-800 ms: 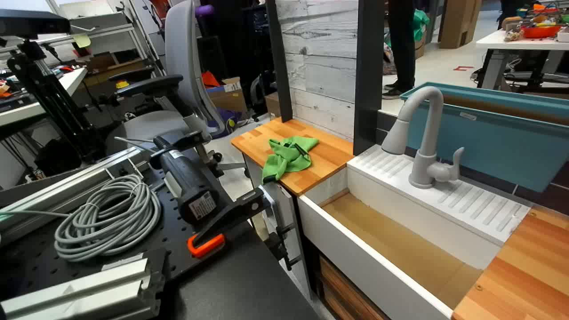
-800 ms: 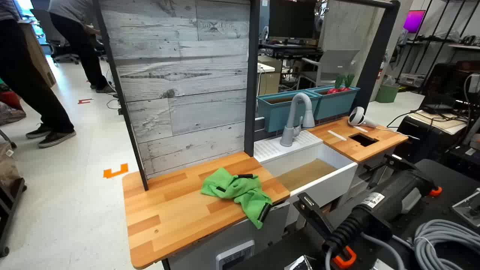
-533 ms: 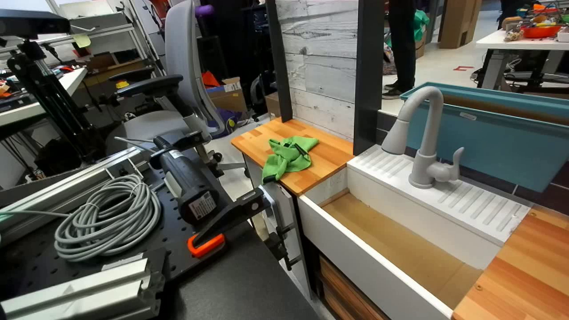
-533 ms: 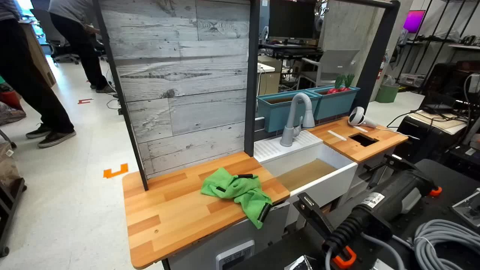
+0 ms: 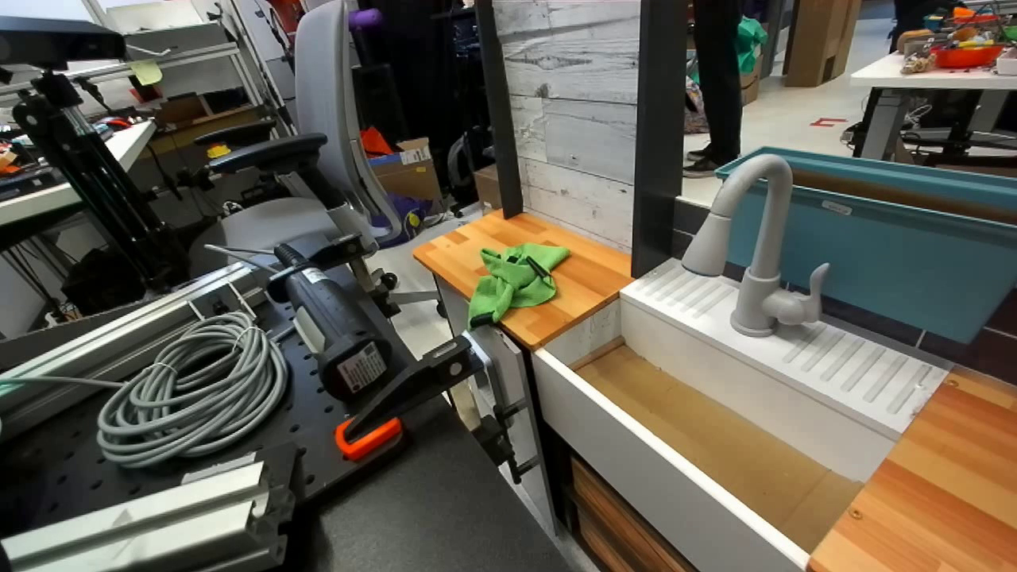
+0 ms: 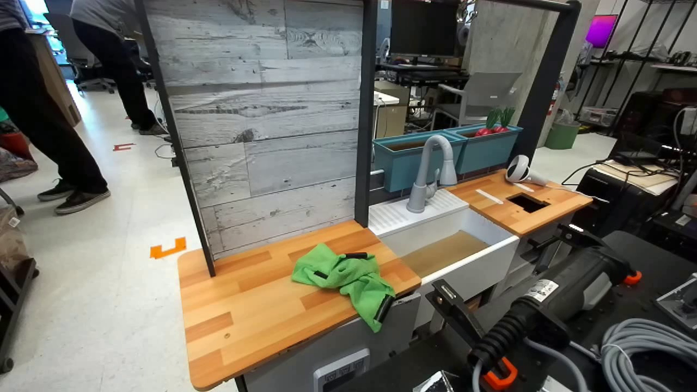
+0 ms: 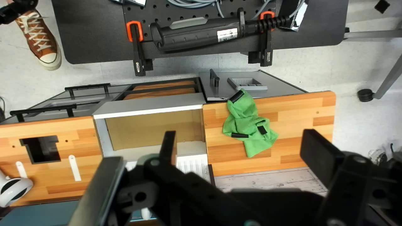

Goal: Push the grey faucet to the left

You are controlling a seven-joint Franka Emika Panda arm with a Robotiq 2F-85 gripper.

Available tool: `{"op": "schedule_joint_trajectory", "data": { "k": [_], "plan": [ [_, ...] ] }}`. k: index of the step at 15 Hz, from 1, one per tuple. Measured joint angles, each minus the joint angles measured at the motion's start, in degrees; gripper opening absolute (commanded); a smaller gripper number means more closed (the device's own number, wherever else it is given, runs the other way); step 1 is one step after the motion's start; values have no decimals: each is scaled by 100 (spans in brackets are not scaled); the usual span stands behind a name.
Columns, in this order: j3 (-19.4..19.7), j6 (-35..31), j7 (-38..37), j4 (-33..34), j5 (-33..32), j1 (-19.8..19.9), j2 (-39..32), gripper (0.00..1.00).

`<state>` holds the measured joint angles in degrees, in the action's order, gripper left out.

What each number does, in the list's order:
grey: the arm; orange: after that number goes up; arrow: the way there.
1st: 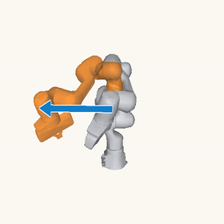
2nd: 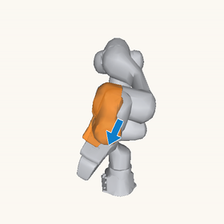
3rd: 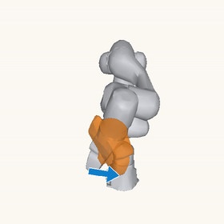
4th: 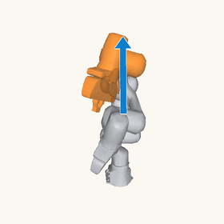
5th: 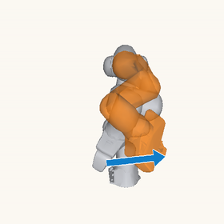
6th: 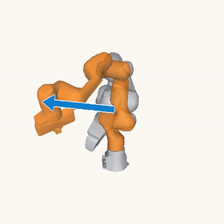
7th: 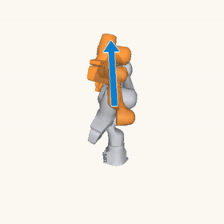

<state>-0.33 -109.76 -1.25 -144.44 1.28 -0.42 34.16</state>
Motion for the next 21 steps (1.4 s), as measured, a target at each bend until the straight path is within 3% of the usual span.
{"op": "schedule_joint_trajectory", "data": {
  "k": [12,21],
  "plan": [
    [-17,-139,-143,-42,-33,12,-72,100],
    [-72,-2025,-677,-574,-589,207,-1672,100]
  ]
}}
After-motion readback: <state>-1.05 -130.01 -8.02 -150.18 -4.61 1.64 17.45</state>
